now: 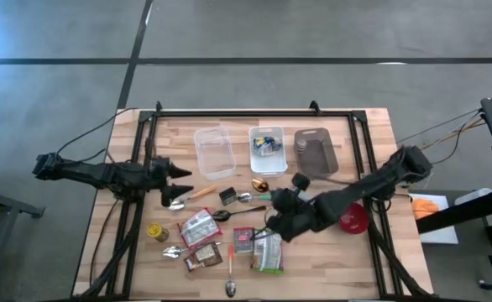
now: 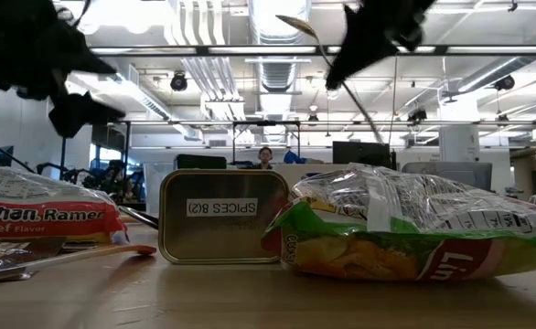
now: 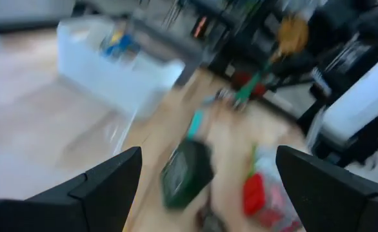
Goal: Pick & Place Food Item
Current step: Put the gold spoon into the transparent bin
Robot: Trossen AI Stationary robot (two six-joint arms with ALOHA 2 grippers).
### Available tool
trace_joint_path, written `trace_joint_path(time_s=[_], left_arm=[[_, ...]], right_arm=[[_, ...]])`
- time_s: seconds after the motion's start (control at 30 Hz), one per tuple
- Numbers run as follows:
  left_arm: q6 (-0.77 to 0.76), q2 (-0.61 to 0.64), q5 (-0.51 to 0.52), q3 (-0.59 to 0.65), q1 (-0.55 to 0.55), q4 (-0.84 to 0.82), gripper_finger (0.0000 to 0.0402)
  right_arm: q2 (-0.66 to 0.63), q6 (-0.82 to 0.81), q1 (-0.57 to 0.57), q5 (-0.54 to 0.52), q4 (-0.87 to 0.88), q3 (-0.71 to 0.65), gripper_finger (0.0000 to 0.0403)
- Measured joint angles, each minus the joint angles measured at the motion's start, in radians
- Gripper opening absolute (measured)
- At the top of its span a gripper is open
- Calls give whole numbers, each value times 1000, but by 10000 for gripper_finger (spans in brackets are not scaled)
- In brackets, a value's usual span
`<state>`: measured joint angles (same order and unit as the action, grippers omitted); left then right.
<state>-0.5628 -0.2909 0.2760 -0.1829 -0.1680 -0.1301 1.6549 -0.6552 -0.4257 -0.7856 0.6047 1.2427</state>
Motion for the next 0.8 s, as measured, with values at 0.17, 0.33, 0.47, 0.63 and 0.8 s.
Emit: trace_joint_path(time_s=[0.17, 0.33, 0.47, 0.63, 0.8], left_arm=[[110, -19, 23, 1, 0, 221, 363], [134, -76, 24, 7, 0, 432, 363], [167, -150, 23, 5, 0, 552, 363], [201, -305, 25, -23, 0, 640, 363], [271, -519, 31, -150, 0, 647, 363]], right_arm=[[-95, 329, 113, 357, -581, -128, 8], [-130, 375, 218, 491, -786, -195, 8], [-108, 375, 268, 553, -836, -227, 8], [-50, 370, 306, 600, -881, -221, 8], [28, 353, 324, 612, -911, -135, 8]])
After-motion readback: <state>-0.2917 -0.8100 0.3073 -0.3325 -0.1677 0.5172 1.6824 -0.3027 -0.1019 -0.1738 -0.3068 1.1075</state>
